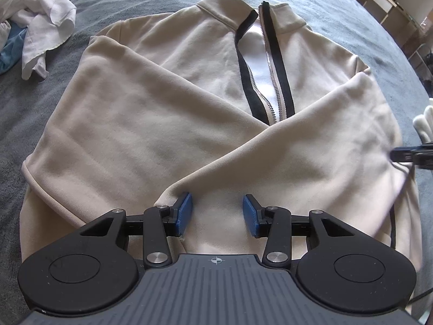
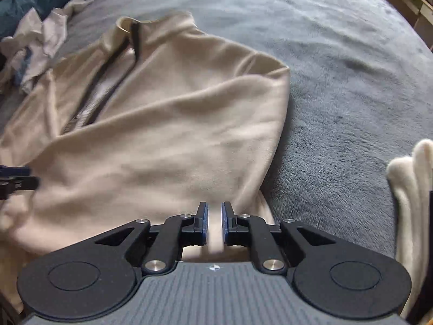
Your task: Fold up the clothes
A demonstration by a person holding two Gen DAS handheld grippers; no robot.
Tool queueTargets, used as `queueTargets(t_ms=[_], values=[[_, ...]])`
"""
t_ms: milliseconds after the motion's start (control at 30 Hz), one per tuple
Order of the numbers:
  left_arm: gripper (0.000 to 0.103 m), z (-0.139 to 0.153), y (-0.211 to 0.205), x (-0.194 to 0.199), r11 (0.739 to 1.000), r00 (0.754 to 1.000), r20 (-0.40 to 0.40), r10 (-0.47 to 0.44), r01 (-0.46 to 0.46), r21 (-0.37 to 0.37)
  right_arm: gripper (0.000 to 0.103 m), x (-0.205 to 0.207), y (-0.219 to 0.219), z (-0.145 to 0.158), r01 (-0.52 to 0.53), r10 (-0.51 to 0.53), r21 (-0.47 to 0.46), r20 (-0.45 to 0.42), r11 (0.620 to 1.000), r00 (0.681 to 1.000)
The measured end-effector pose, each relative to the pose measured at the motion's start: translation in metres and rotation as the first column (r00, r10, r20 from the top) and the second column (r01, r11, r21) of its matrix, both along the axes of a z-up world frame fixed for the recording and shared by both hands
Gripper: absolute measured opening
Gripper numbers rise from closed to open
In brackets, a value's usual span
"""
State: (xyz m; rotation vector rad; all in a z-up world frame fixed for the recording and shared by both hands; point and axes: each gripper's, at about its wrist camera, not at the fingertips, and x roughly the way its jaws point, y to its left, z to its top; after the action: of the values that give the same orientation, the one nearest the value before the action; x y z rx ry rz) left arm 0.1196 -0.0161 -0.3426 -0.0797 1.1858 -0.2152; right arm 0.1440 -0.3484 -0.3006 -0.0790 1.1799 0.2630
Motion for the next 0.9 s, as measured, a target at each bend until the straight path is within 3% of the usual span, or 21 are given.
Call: queueTargets(t_ms=[67,233,367,500,633,767,900], values=[[0.042,0.0,0.001,0.0,1.0,1.0,0.002,0.006,-0.006,-0.005,0.012,-0.013,0.007,0.005,-0.044,0.044,0.015,-0.011,0.999,0.999],[0.042,0.002,0.0,-0.001,1.0,1.0,0.011,0.007,-0.007,-0.005,0.012,-0.017,0.011,-0.037,-0.001,0.002,0.011,-0.08,1.0,0.997],[0.042,0.028,-0.003,-0.005,0.994,0.996,0.057,-0.073,0.068,0.087,0.014,0.001,0.014,0.0,-0.017,0.02,0.037,-0.082,0.999,0.996],[0.049,0.064,0.005,0.009,0.992,0.981,0.158,-0.116,0.107,0.059,0.016,0.035,0.024,0.036,-0.097,0.097,0.114,0.004,0.989,0.995],[0.051,0.067,0.003,0.071,0.995,0.97,0.229,-0.085,0.073,0.062,0.018,0.097,0.039,0.041,-0.145,0.134,0.132,0.088,0.981,0.987],[0.05,0.049,-0.008,0.144,0.994,0.961,0.269,-0.067,0.042,0.097,0.023,0.155,0.054,0.029,-0.166,0.148,0.159,0.12,0.973,0.982],[0.05,0.03,-0.02,0.195,0.979,0.952,0.274,-0.14,0.092,0.18,0.028,0.2,0.066,0.015,-0.195,0.175,0.141,0.141,0.971,0.974]])
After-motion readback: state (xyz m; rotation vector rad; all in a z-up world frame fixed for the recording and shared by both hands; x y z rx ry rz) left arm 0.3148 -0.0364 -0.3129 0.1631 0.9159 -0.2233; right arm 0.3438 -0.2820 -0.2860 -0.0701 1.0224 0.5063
